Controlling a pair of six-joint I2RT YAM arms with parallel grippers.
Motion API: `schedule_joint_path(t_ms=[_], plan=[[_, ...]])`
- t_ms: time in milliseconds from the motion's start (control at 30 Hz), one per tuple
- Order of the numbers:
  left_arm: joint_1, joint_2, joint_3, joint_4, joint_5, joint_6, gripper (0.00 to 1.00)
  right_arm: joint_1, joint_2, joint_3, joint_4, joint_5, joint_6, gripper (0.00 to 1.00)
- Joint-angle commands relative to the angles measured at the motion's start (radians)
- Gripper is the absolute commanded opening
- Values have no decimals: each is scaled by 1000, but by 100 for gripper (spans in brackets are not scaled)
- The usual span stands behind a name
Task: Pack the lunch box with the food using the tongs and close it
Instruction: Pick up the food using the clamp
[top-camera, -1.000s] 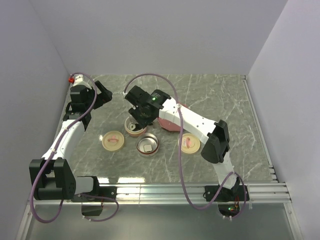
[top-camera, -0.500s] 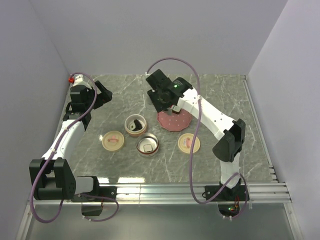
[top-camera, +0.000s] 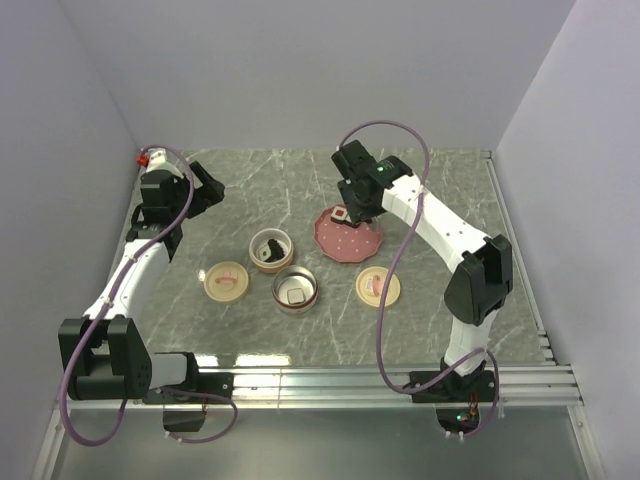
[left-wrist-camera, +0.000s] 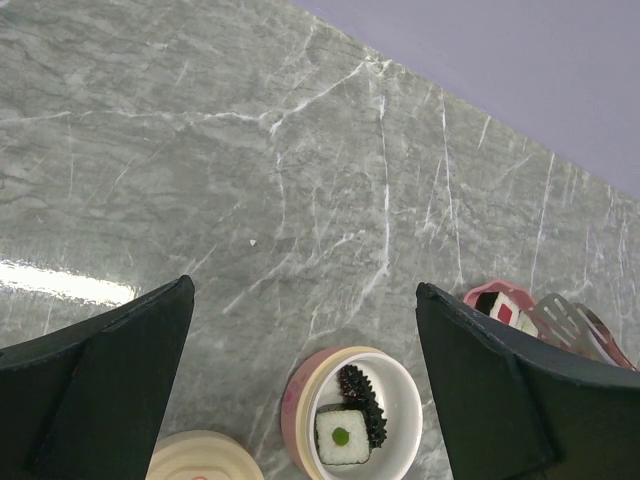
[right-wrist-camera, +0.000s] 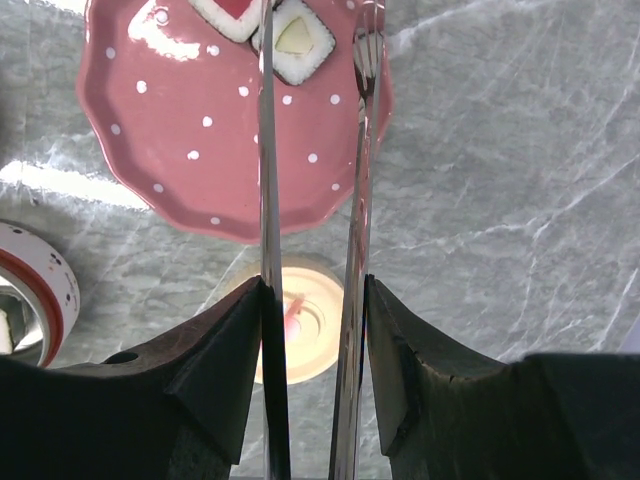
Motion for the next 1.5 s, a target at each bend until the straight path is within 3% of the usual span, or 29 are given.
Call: schedule_joint_path(t_ms=[0, 433, 1167, 1467], plan=[[-4, -2, 38, 28, -6, -5, 100, -2, -55, -27, 48, 28, 10, 51], [-5, 11, 44, 29, 1, -7, 100, -13, -104, -168, 103, -18, 38, 51], [-5, 14, 40, 29, -2, -5, 99, -12, -43, -69, 123, -161, 63, 51], [-4, 14, 35, 33, -2, -5, 99, -7, -31, -99, 121, -178, 61, 51]])
